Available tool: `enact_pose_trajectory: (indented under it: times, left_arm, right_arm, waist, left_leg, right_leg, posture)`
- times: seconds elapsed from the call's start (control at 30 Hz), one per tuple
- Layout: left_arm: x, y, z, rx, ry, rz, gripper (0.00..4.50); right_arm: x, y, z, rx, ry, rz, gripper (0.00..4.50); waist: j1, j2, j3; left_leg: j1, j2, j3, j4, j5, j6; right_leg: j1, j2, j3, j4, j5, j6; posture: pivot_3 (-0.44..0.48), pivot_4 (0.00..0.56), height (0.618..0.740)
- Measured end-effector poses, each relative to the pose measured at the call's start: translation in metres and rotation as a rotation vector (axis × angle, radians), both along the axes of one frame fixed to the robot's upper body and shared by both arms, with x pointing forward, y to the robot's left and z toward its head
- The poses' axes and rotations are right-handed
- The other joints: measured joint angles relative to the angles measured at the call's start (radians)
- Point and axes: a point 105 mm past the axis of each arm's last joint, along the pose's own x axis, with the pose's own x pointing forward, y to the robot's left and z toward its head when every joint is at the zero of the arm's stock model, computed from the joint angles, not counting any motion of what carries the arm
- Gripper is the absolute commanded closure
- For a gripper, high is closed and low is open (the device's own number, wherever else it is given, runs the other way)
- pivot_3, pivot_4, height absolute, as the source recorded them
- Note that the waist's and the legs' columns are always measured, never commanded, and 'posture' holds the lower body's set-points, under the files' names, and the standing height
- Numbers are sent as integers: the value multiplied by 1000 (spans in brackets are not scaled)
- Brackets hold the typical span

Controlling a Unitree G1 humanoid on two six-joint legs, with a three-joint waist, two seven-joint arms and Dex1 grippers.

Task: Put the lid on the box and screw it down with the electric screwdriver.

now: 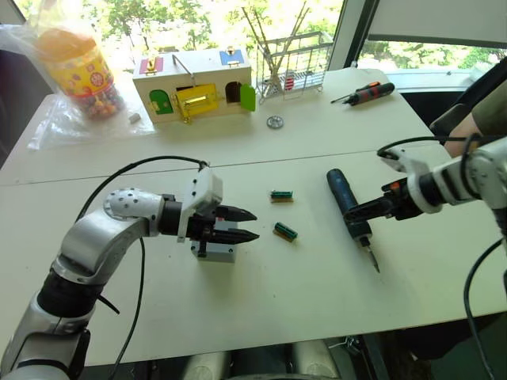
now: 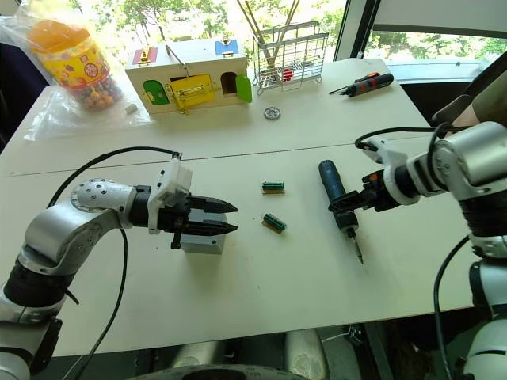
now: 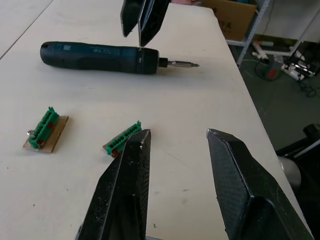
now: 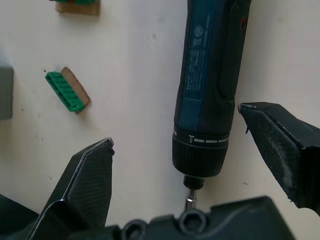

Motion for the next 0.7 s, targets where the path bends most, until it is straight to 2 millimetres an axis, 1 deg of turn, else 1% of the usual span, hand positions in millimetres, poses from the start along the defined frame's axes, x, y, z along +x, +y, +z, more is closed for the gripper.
enact_pose_trajectory:
  times: [0.13, 0.23, 0.33, 0.37, 0.4, 0.5, 0.53, 0.7]
  left_arm:
    - [-1, 2, -8, 8, 8, 21, 2698]
    - [-2, 5, -17, 26, 16, 49, 2698]
    - [-2, 6, -19, 39, 12, 62, 2698]
    - [-3, 6, -21, 40, 15, 66, 2698]
    - [-3, 7, -21, 40, 16, 71, 2698]
    - [-3, 7, -22, 41, 14, 79, 2698]
    - [-3, 7, -23, 41, 15, 83, 2698]
    - [-4, 6, -23, 44, 6, 91, 2698]
  right_arm:
    - [4, -3, -11, -40, 32, -33, 22]
    - [7, 3, -29, -84, 72, -29, 22]
    - [9, 2, -32, -128, 62, -27, 692]
    - [10, 1, -33, -144, 57, -24, 1091]
    - [11, 0, -35, -161, 51, -20, 1388]
    - [11, -3, -42, -202, 38, 4, 2533]
    - [11, -2, -43, -211, 34, 17, 2719]
    - [9, -10, -49, -226, 21, 44, 2720]
  waist:
    - [2, 0, 0]
    - [0, 0, 0]
    - [1, -3, -2]
    - [1, -4, -2]
    - [1, -5, -3]
    - [1, -12, -7]
    - [2, -13, -8]
    - [7, -21, -13]
  left_leg:
    - [0, 0, 0, 0, 0, 0]
    - [0, 0, 0, 1, 0, 0]
    - [0, 0, -1, 1, 0, 0]
    - [0, 0, -1, 1, 0, 0]
    - [0, 0, -1, 2, 0, 0]
    - [1, 0, -2, 2, 0, 0]
    - [2, 0, -2, 2, 0, 0]
    - [2, 0, -3, 2, 0, 0]
  right_leg:
    - [0, 0, 0, 0, 0, 0]
    - [0, 0, 0, 0, 0, 0]
    - [1, 1, -1, 0, 0, 0]
    - [1, 1, -1, 0, 0, 0]
    - [2, 1, -1, 0, 0, 0]
    - [3, 1, -1, 0, 0, 0]
    - [3, 1, -1, 0, 0, 0]
    - [5, 1, -2, -2, 0, 0]
  posture:
    - [0, 150, 740]
    - [0, 150, 740]
    - [0, 150, 740]
    - [0, 150, 740]
    - [0, 150, 740]
    - [0, 150, 740]
    - [0, 150, 740]
    - [0, 150, 740]
